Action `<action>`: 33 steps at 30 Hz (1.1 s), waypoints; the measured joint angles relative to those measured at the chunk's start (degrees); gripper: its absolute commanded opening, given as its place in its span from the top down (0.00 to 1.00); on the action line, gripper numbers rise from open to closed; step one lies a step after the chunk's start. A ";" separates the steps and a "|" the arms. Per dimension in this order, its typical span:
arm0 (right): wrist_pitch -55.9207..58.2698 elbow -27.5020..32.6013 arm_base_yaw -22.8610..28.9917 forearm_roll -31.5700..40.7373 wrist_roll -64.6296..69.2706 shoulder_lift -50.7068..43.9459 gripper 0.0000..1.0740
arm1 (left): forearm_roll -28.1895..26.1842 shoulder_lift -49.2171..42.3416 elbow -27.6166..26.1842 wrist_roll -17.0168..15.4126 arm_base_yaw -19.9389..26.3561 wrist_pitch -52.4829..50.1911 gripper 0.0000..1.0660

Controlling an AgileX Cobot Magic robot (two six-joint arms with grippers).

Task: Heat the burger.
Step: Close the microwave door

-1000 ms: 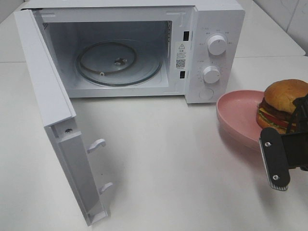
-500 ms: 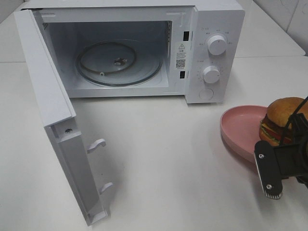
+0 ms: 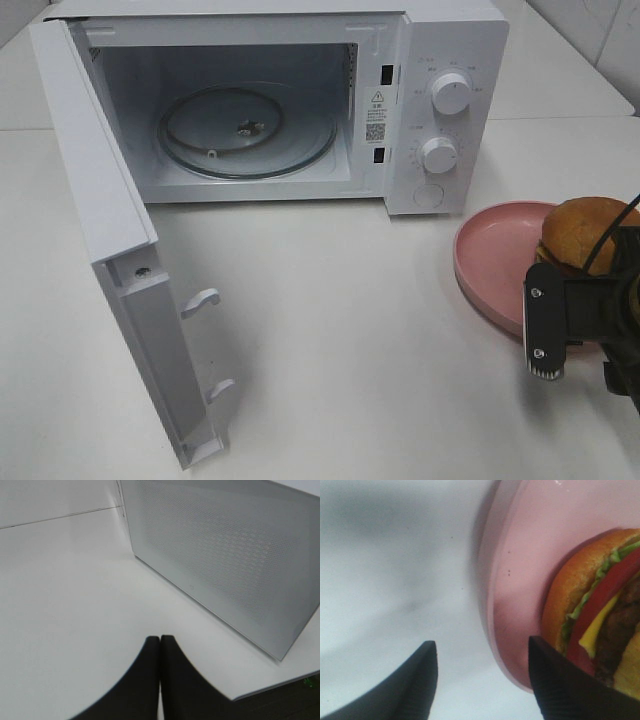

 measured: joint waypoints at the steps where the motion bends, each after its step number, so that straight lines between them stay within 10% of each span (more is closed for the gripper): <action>1: 0.00 0.00 0.00 0.52 0.00 0.00 0.45 | 0.00 0.00 0.00 0.00 0.00 0.00 1.00; 21: 3.50 0.06 0.00 18.05 0.11 -18.05 0.45 | 0.00 0.00 0.00 0.00 0.00 0.00 1.00; 33: 12.15 -3.55 0.00 46.64 10.77 -25.84 0.45 | 0.00 0.00 0.00 0.00 0.00 0.00 1.00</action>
